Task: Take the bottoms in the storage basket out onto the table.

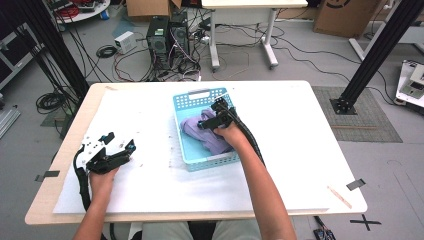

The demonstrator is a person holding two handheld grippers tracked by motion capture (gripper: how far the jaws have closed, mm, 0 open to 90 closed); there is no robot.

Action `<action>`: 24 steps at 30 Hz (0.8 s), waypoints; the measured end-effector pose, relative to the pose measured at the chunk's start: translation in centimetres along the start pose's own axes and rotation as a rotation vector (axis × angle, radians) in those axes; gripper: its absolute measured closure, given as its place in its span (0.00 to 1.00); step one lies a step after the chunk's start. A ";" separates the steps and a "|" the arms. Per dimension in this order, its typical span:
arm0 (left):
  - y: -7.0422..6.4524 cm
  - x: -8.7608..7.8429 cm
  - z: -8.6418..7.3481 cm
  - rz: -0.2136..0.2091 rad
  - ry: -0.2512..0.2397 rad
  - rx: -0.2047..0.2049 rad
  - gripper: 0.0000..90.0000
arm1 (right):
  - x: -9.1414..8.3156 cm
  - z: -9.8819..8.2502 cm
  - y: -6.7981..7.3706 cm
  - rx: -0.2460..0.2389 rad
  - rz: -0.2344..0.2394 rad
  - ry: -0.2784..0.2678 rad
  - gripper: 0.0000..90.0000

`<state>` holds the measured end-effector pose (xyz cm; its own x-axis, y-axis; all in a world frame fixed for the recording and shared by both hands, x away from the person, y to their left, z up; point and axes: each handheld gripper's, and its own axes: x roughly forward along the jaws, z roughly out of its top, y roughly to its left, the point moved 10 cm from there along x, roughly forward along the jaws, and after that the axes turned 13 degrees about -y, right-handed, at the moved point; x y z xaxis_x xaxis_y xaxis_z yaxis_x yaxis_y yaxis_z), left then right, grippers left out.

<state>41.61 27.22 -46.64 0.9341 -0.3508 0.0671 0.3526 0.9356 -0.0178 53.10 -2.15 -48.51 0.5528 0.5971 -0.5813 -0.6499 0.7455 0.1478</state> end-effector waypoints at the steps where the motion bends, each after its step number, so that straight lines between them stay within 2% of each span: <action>1: 0.0 0.0 0.0 0.000 0.000 0.000 0.20 | 0.1 -0.1 0.0 0.003 0.002 0.007 0.13; 6: 0.0 0.0 0.0 0.001 0.000 0.004 0.20 | 0.6 -1.0 0.0 0.009 0.007 0.051 0.13; 11: 0.0 0.0 0.0 -0.001 0.001 0.010 0.20 | 1.1 -2.3 0.1 0.032 0.021 0.121 0.13; 16: 0.0 0.0 0.0 -0.001 0.001 0.011 0.20 | 1.1 -2.4 0.1 0.015 0.015 0.128 0.21; 17: -0.1 0.0 0.0 -0.002 0.000 0.008 0.20 | 0.9 -2.4 0.1 0.002 0.015 0.137 0.42; 18: -0.1 0.0 0.0 -0.002 0.000 0.009 0.20 | 0.9 -2.4 0.1 0.002 0.015 0.137 0.42; 19: -0.1 0.0 0.0 -0.002 0.000 0.010 0.20 | 0.7 -2.4 0.4 0.005 0.048 0.148 0.66; 20: -0.1 0.0 0.0 -0.002 0.000 0.010 0.20 | 0.7 -2.4 0.4 0.005 0.048 0.148 0.66; 21: 0.0 0.0 0.0 -0.001 0.001 0.009 0.20 | 0.5 -2.5 0.9 0.022 0.080 0.164 0.81; 24: 0.0 0.0 0.0 0.000 0.000 0.008 0.20 | 0.1 -2.3 0.9 0.033 0.083 0.168 0.87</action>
<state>41.56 27.19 -46.64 0.9339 -0.3512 0.0671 0.3526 0.9357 -0.0093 51.39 -2.07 -50.29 0.4008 0.6014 -0.6911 -0.6711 0.7063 0.2254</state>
